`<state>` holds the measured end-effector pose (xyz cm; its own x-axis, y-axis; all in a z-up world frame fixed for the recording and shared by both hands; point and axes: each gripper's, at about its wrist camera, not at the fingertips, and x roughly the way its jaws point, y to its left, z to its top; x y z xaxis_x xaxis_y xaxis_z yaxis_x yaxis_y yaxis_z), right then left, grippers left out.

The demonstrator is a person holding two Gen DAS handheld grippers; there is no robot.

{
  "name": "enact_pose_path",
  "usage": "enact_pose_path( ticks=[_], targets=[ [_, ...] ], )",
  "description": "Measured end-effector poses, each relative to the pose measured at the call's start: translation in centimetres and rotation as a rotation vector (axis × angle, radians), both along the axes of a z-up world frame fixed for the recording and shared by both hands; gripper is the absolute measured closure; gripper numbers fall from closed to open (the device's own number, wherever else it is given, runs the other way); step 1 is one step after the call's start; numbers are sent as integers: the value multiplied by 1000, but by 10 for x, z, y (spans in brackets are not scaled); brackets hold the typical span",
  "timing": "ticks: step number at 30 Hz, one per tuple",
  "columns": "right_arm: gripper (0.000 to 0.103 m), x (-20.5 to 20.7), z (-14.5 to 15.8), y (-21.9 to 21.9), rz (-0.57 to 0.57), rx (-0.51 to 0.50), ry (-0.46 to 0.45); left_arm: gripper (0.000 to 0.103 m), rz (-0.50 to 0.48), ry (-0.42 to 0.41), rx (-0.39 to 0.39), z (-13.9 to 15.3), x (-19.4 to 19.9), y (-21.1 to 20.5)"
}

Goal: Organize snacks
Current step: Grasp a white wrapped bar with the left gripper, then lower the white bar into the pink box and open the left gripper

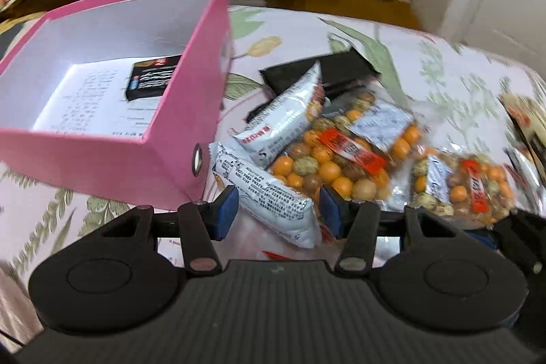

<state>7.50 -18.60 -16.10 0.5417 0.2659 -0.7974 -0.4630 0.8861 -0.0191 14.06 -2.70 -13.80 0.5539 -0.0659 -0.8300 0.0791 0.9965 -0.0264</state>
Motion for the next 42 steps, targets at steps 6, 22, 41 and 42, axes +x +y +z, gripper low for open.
enact_pose_path(
  ticks=[6,22,41,42],
  targets=[
    [51,-6,-8,8,-14,-14,-89,70,35,-54,21,-5,-15,0],
    [72,-52,42,6,-189,55,67,84,-70,-36,-19,38,-51,49],
    [71,-68,99,16,-180,221,189,85,-139,128,-150,83,-78,121],
    [71,-67,103,20,-163,228,187,85,-141,121,-140,89,-78,125]
  ],
)
